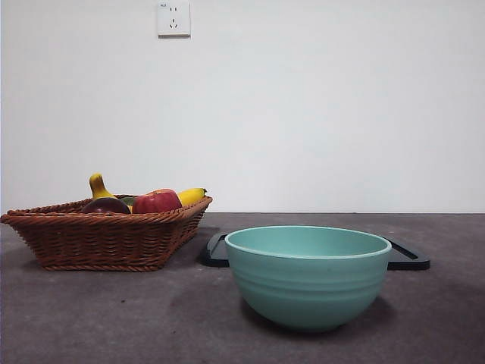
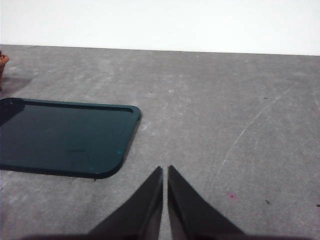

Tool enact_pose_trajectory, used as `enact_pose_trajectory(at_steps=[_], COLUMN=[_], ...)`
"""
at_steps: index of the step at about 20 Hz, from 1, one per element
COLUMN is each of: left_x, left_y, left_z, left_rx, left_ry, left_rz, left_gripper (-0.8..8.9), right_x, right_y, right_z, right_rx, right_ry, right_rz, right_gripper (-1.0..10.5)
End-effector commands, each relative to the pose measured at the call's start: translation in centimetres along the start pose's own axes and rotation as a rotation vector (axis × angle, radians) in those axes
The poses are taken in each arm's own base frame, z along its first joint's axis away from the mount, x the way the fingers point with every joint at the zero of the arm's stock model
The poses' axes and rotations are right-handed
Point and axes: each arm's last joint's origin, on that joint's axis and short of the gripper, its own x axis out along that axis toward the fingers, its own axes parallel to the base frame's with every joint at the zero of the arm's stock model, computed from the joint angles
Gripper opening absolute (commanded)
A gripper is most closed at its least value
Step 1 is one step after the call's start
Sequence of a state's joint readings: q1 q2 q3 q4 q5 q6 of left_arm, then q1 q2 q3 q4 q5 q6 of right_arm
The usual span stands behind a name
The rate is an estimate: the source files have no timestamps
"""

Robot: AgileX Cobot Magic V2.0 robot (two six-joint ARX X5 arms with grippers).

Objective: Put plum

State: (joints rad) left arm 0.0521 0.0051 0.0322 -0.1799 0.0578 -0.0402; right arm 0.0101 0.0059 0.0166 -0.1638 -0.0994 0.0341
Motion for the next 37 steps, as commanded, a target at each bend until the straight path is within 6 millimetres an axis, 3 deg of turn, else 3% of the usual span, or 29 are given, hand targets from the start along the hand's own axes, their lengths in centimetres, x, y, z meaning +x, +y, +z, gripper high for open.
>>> enact_pose_trajectory(at_steps=[1, 14, 20, 30, 37], left_x=[0.2, 0.2, -0.3, -2.4, -3.8], left_y=[0.1, 0.1, 0.0, -0.5, -1.0], left_z=[-0.7, -0.6, 0.7, 5.2, 9.1], left_rx=[-0.009, -0.223, -0.298, -0.316, -0.294], left_ry=[0.025, 0.023, -0.016, -0.042, 0.011], left_rz=[0.002, 0.004, -0.005, -0.074, -0.148], left_gripper=[0.08, 0.08, 0.08, 0.09, 0.09], right_x=[0.0, 0.0, -0.3, -2.6, -4.5], right_y=[0.0, 0.1, 0.1, 0.6, 1.1], right_z=[-0.1, 0.0, 0.9, 5.9, 9.9], right_rx=[0.017, 0.169, 0.244, 0.253, 0.222], right_ry=[-0.003, -0.003, -0.026, -0.142, -0.077], right_rz=[0.005, 0.022, 0.039, 0.072, 0.112], right_gripper=[0.0, 0.0, 0.0, 0.0, 0.0])
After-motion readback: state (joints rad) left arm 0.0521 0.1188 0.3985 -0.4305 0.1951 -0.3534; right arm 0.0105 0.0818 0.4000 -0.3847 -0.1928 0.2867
